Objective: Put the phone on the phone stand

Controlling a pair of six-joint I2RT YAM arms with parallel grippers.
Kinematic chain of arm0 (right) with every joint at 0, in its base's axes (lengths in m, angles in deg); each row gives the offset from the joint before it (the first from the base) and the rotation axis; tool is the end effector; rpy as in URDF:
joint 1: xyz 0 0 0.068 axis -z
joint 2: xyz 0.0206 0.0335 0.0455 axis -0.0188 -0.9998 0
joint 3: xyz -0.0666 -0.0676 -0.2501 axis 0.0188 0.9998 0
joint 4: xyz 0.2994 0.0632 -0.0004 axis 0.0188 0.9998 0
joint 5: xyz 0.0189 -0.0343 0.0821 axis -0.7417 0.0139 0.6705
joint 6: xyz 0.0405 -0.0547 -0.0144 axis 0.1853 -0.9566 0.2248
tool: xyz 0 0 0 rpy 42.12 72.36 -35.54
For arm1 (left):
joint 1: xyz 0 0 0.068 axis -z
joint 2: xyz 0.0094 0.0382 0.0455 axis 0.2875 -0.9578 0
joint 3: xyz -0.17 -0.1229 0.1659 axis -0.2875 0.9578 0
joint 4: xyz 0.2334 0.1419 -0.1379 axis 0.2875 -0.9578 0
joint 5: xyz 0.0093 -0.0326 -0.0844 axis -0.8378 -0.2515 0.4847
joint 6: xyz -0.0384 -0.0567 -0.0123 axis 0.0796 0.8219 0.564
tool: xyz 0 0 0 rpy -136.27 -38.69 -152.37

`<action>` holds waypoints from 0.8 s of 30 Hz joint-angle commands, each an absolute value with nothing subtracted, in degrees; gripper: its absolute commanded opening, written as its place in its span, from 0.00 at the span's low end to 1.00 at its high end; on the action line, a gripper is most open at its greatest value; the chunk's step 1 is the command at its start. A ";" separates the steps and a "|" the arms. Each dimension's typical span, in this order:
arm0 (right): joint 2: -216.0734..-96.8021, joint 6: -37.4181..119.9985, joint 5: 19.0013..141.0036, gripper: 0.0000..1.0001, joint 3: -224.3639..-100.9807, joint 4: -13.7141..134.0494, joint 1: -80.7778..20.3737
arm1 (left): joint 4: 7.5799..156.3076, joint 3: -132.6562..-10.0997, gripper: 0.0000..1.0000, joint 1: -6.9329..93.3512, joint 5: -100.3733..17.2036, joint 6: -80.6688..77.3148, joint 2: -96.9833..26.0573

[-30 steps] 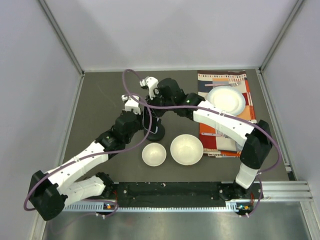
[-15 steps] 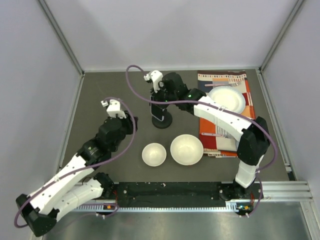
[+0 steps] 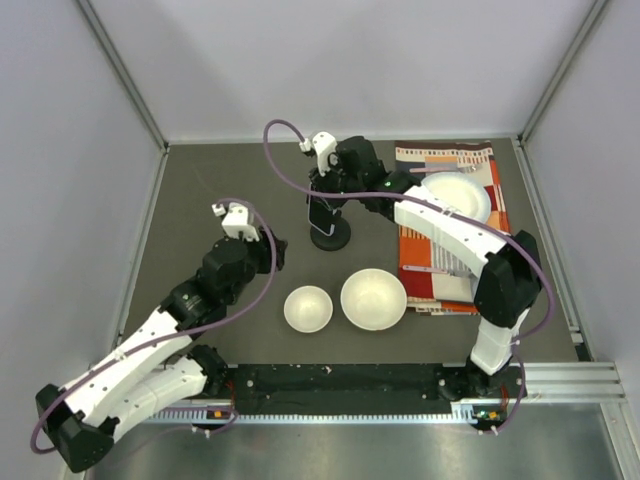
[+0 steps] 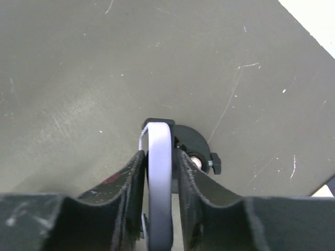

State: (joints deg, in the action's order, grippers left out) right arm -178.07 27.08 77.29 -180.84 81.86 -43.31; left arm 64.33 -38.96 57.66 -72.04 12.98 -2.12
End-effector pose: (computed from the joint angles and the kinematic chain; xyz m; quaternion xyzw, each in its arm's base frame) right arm 0.3568 0.3304 0.3122 -0.3845 0.7812 0.1826 0.4567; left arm 0.1973 -0.1430 0.2961 -0.0109 0.8010 -0.1903 0.5675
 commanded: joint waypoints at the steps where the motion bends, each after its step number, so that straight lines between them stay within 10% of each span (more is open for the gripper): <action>1: -176.70 27.70 76.58 0.31 -181.96 81.55 -41.07 | 70.60 -40.16 0.56 56.79 -66.21 13.29 -7.42; 12: -173.97 33.06 85.36 0.47 -177.04 78.29 -36.94 | 77.90 -38.68 0.55 45.37 -47.50 18.46 -10.77; 24: -173.09 37.55 97.58 0.08 -171.42 71.44 -32.19 | 79.31 -36.04 0.53 42.99 -41.59 21.20 -9.89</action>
State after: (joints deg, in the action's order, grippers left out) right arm -175.41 35.60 94.71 -173.01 73.03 -34.81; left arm 75.81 -36.31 43.21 -44.59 19.95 -10.84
